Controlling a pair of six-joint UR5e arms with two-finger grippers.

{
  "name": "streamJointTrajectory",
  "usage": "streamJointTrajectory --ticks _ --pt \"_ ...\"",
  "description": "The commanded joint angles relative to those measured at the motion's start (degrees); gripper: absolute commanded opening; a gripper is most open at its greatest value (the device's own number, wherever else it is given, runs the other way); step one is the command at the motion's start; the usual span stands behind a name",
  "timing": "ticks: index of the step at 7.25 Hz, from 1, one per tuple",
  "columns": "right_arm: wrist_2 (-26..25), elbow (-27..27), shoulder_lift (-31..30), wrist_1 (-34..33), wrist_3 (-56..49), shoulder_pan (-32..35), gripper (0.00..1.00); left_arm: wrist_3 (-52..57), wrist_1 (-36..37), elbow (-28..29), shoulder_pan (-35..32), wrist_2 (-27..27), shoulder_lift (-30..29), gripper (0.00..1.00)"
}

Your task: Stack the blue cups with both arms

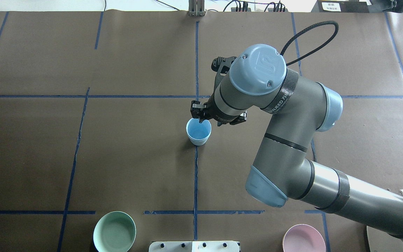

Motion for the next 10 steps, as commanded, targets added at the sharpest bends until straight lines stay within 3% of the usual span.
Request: streamJointTrajectory --ticks 1,3,5,6,8,10 --pt "0.17 0.5 -0.04 -0.25 -0.14 0.62 1.0 0.0 0.08 0.0 0.0 0.0 0.0 1.0" --pt "2.71 3.74 -2.58 -3.39 -2.15 6.14 1.0 2.09 0.09 1.57 -1.57 -1.22 0.0 1.0" --pt "4.04 9.36 -7.05 -12.34 -17.46 12.72 1.0 6.58 0.09 4.39 -4.39 -3.6 0.0 1.0" --pt "5.96 10.69 -11.86 -12.21 -25.03 16.5 1.0 6.77 0.09 5.0 -4.83 -3.69 0.0 1.0" --pt "15.34 10.27 -22.05 -12.03 -44.51 29.65 1.0 10.01 0.52 8.42 -8.77 -5.17 0.0 1.0" --pt "20.54 5.98 -29.02 -11.94 -64.47 40.39 1.0 10.02 0.79 9.58 -12.2 -5.63 2.19 1.0"
